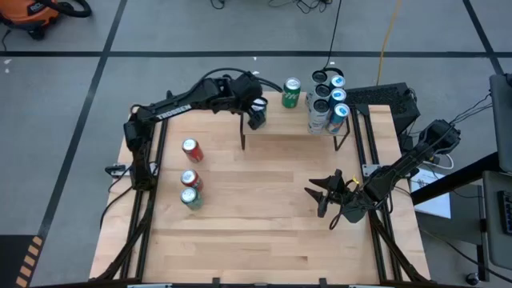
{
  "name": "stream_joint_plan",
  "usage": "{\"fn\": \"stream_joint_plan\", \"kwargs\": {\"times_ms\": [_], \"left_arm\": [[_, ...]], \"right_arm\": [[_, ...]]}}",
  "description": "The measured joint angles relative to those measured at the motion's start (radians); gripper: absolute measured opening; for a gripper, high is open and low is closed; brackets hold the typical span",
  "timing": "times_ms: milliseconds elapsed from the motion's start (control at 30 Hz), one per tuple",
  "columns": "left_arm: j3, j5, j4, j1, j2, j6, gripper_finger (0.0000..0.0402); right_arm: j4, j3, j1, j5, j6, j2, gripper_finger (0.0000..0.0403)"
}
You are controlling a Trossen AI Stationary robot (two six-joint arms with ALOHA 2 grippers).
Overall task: Place canned beverage on shelf
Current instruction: Put the top green soda can on the shelf aligned with the other green soda can
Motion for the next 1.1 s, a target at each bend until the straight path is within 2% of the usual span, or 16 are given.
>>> {"fn": "stream_joint_plan", "kwargs": {"times_ms": [167,300,433,567,700,933,1100], "left_arm": [[0.002,-0.11,-0.056,-0.01,-0.072,0.018,0.0395],[0.004,-0.117,-0.026,-0.021,-0.13,0.022,0.0395],[0.0,-0.133,-0.064,-0.037,-0.17,0.035,0.0395],[-0.05,-0.181,-0.129,-0.048,-0.184,0.029,0.0395],[-0.172,-0.194,-0.122,-0.048,-0.189,0.039,0.039],[-0.359,-0.256,0.001,0.0,-0.188,0.069,0.0319],[-0.397,-0.218,0.139,0.043,-0.188,0.072,0.0254]], "right_arm": [[-0.001,0.0,0.0,0.0,0.0,0.0,0.0173],[0.0,0.0,0.0,0.0,0.004,0.0,0.0173],[0.0,0.0,0.0,0.0,0.022,0.0,0.0173],[0.003,0.0,0.002,-0.024,0.021,0.0,0.0173],[0.044,0.0,0.003,-0.071,-0.034,0.0,0.0173],[0.052,0.0,0.017,-0.073,-0.063,0.0,0.016],[0.051,0.0,0.018,-0.072,-0.063,0.0,0.0142]]}}
